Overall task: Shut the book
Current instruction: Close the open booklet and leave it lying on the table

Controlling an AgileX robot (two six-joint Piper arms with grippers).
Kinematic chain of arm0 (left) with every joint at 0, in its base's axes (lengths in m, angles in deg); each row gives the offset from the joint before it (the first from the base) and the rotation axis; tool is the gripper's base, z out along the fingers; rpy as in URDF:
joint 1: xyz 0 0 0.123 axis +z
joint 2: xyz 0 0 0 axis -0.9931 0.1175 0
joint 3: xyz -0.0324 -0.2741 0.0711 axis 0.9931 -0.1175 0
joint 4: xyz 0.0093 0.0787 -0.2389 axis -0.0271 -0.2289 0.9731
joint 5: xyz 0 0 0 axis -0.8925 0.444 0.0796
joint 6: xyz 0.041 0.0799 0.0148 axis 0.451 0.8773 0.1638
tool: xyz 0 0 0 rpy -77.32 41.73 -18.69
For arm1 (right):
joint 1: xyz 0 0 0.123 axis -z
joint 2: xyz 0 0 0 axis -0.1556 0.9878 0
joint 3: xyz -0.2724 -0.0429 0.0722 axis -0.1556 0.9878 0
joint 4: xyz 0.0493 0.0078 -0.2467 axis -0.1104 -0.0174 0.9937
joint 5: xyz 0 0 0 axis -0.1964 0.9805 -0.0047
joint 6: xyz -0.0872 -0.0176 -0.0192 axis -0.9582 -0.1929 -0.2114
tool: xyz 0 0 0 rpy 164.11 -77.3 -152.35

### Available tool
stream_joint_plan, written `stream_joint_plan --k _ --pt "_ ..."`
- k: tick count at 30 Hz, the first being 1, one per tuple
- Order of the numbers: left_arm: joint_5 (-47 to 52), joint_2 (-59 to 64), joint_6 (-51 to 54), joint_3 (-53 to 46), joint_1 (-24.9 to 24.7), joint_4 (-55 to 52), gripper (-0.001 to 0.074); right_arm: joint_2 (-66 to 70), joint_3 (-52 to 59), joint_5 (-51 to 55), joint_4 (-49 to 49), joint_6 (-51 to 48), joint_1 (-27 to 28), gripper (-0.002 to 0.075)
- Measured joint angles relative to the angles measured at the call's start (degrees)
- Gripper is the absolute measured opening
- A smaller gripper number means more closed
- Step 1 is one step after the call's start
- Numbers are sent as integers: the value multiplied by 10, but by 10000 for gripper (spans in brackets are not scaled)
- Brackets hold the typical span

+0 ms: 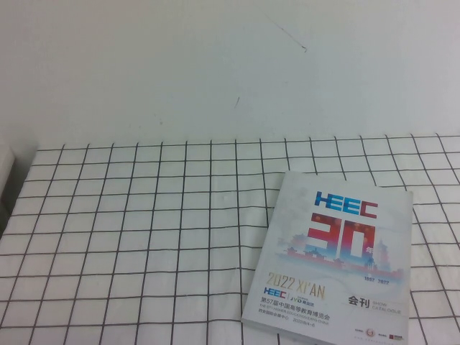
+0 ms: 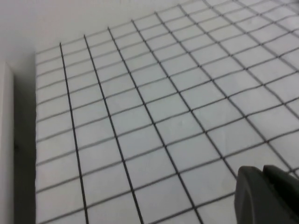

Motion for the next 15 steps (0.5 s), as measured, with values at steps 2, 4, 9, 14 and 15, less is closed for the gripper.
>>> stream_joint_plan --k 2,4,9,14,15 --pt "-11 -1 0 -17 11 -2 -2 0 1 6 0 0 0 -3" --pt "-37 -1 0 -21 17 -2 -2 0 4 6 0 0 0 -3" --pt "-55 -3 -1 -25 18 -9 -2 0 7 10 0 0 0 -3" --pt "-61 -3 -71 -26 18 -21 -2 0 7 10 0 0 0 -3" --pt "-63 -3 -102 -26 18 -28 -2 0 7 10 0 0 0 -3"
